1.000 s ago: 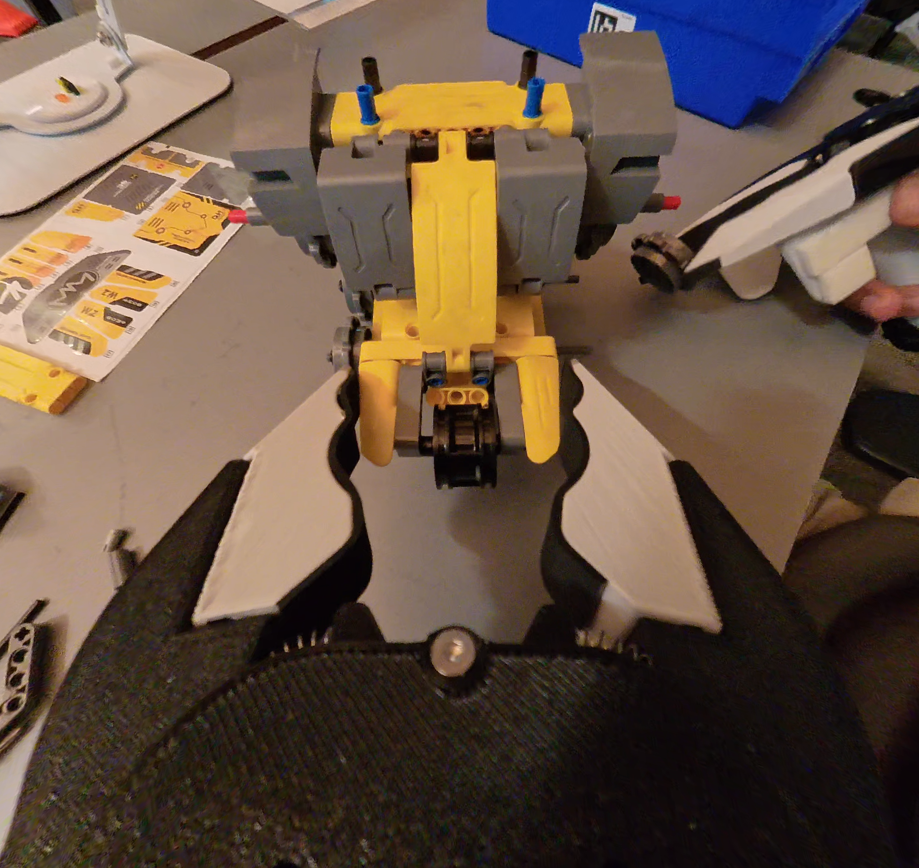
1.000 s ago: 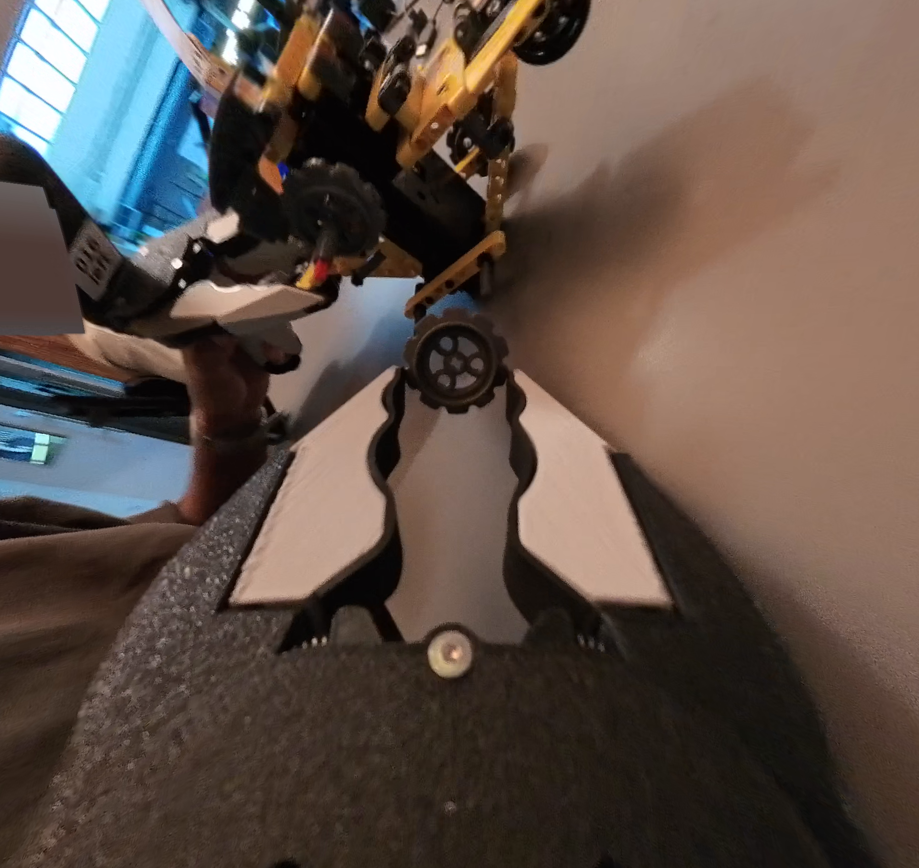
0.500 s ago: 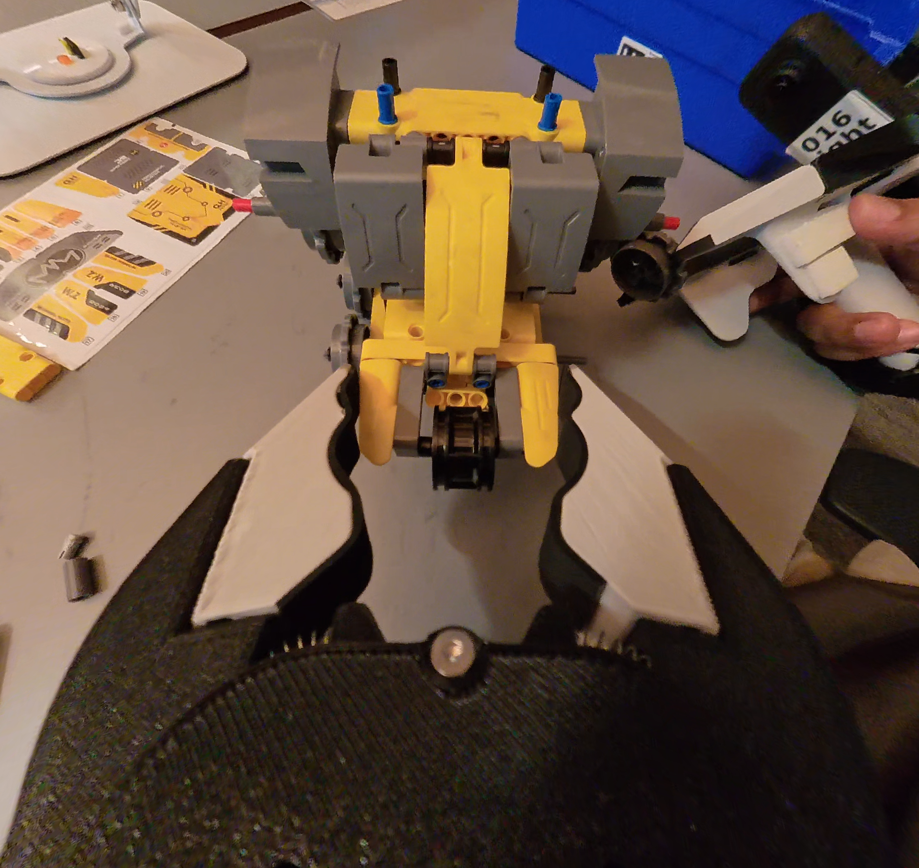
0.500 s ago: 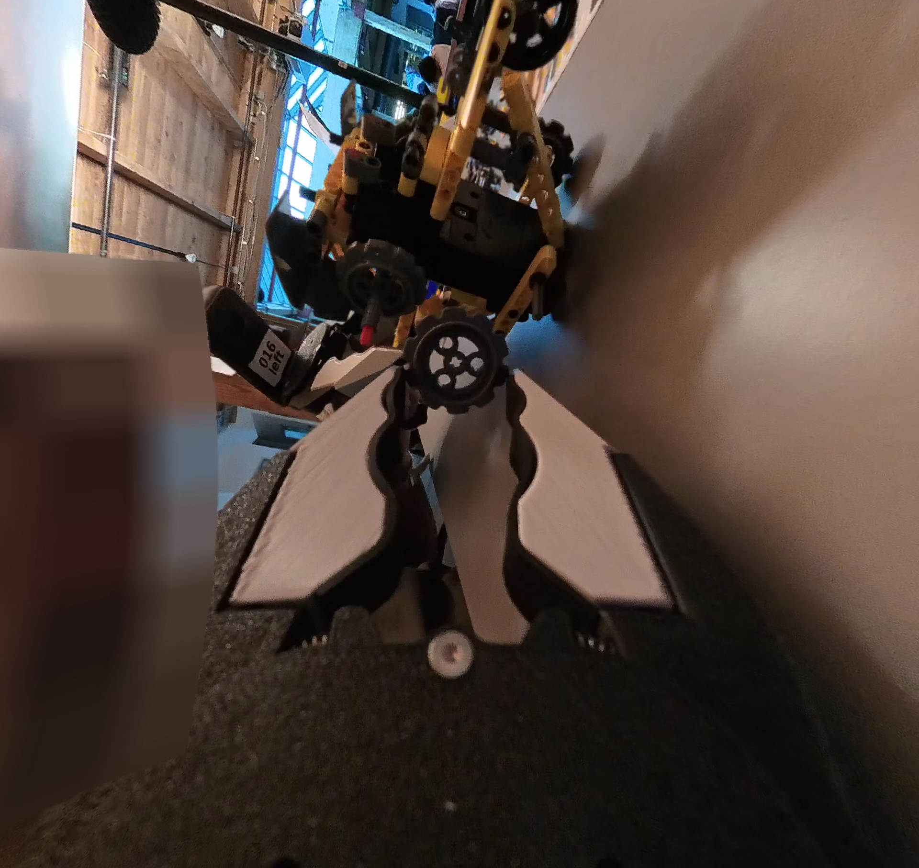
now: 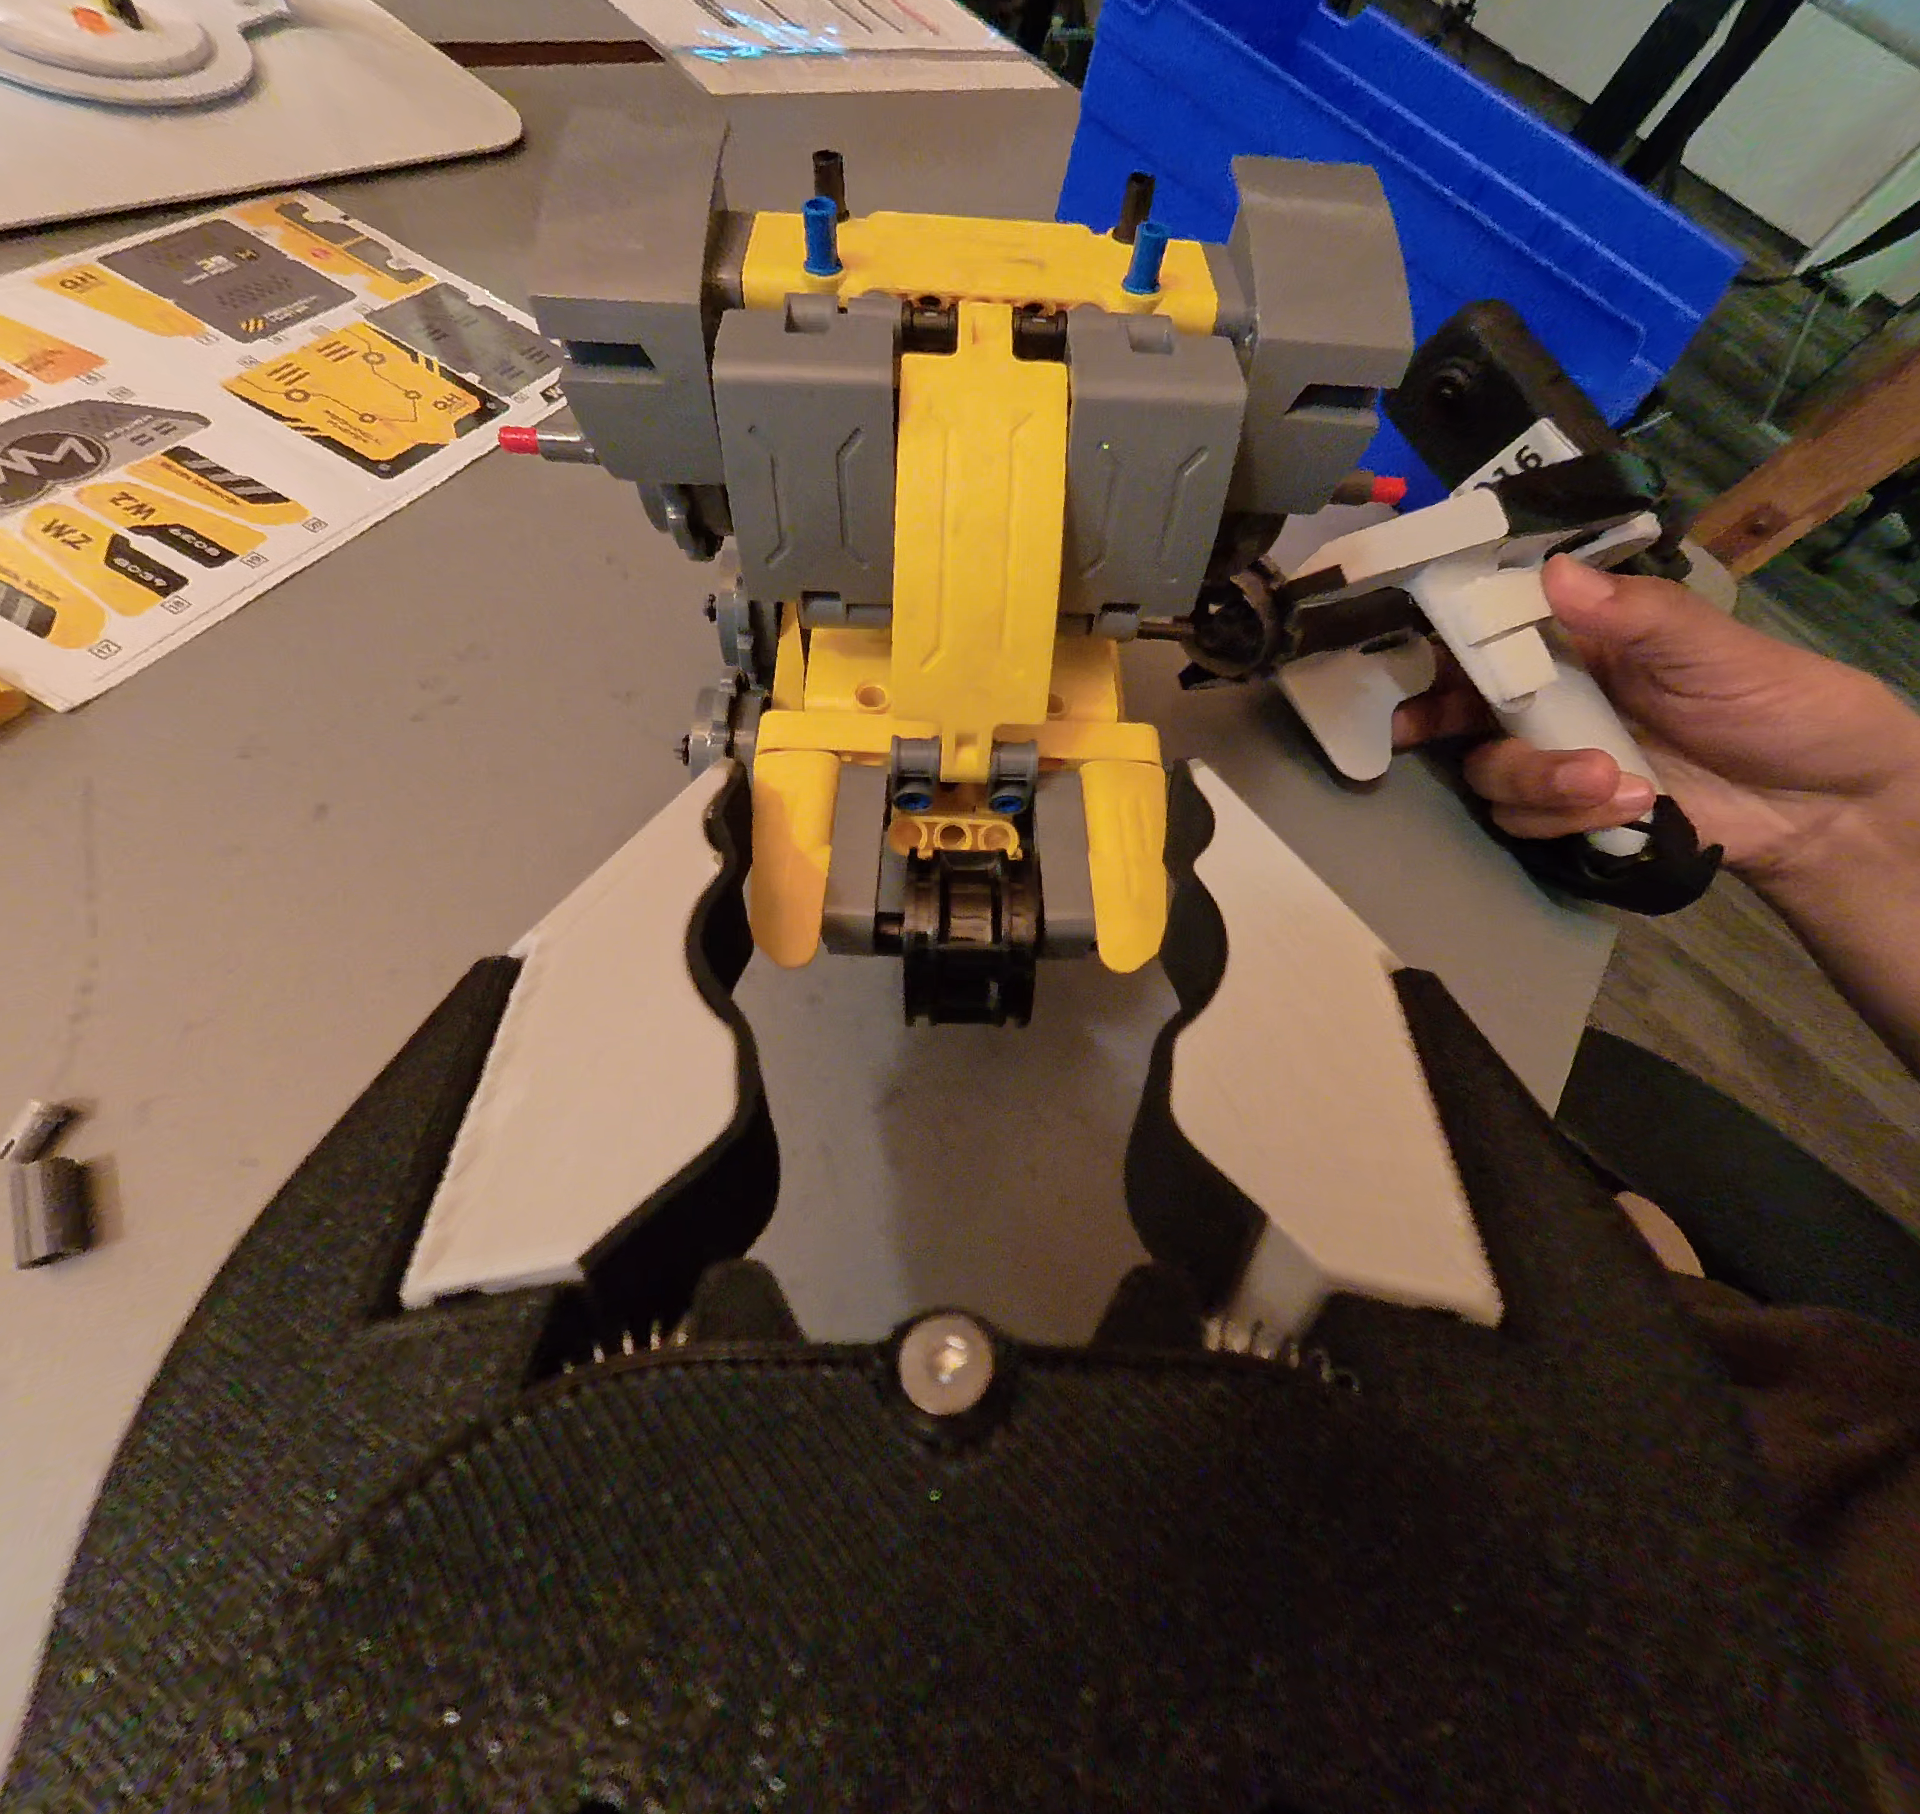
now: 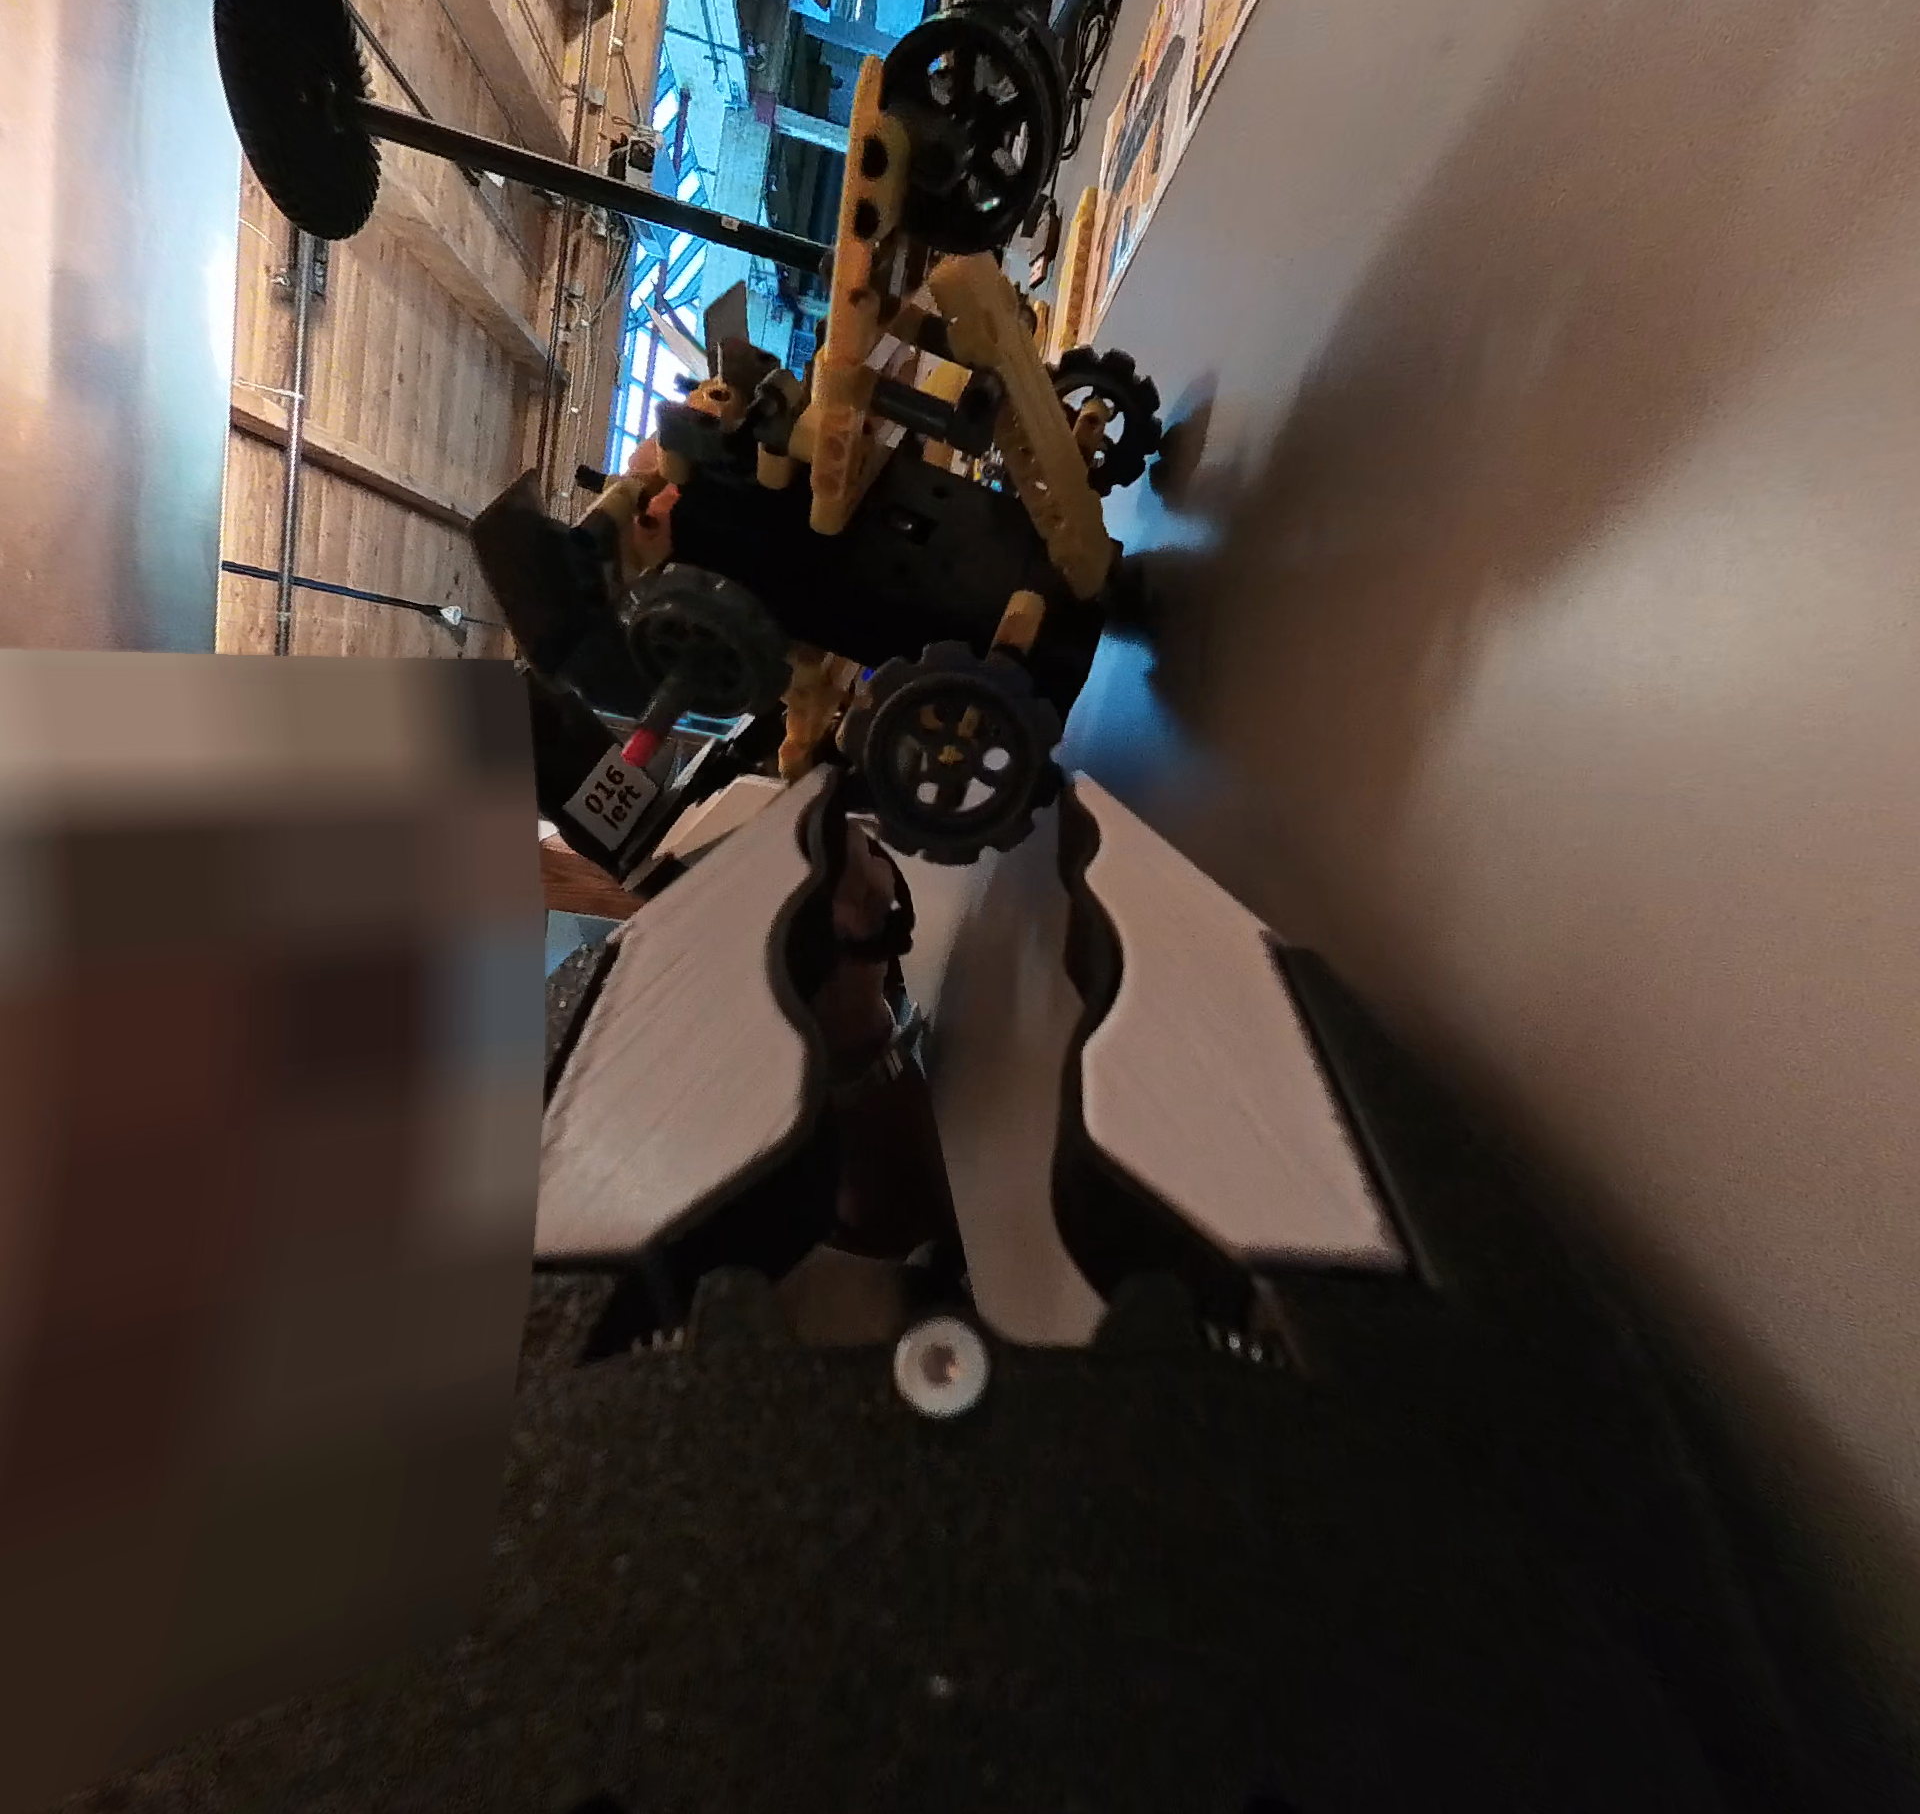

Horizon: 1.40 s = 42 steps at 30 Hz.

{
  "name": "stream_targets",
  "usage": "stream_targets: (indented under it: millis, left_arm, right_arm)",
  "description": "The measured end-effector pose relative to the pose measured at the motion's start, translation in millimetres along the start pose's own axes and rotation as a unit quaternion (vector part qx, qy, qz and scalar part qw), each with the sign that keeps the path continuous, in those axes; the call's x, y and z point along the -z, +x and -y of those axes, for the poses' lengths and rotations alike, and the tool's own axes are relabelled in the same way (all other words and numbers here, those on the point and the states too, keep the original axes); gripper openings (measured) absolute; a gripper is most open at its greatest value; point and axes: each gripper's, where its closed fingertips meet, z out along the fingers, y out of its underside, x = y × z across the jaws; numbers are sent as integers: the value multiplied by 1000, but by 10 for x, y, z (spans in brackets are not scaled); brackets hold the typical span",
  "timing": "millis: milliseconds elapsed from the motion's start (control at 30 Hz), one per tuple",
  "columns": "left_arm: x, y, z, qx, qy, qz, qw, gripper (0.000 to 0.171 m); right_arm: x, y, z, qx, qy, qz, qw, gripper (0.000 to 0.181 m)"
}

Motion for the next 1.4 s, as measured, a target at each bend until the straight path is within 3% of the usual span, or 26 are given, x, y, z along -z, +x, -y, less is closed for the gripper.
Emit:
stream_targets:
  millis: [667, 1067, 1200, 1300, 1400]
  left_arm:
    - [-16, 1, 13, 4, 9, 15, 1000, 79]
    - [-30, 6, -1, -5, 9, 17, 1000, 78]
    - [4, -34, 33, 16, 22, -3, 1000, 78]
    - [23, -56, 49, 30, 28, -15, 999, 78]
    - [49, -85, 70, 46, 37, -26, 998, 78]
  right_arm:
    - [-104, 42, 7, -14, 35, -25, 999, 44]
    - [-138, 128, -60, 19, 3, -70, 997, 40]
    - [-55, 112, -21, 58, 12, -83, 995, 40]
    - [-2, 101, 31, 138, 19, -126, 982, 40]
    - [76, 109, 89, 287, 4, -236, 928, 40]
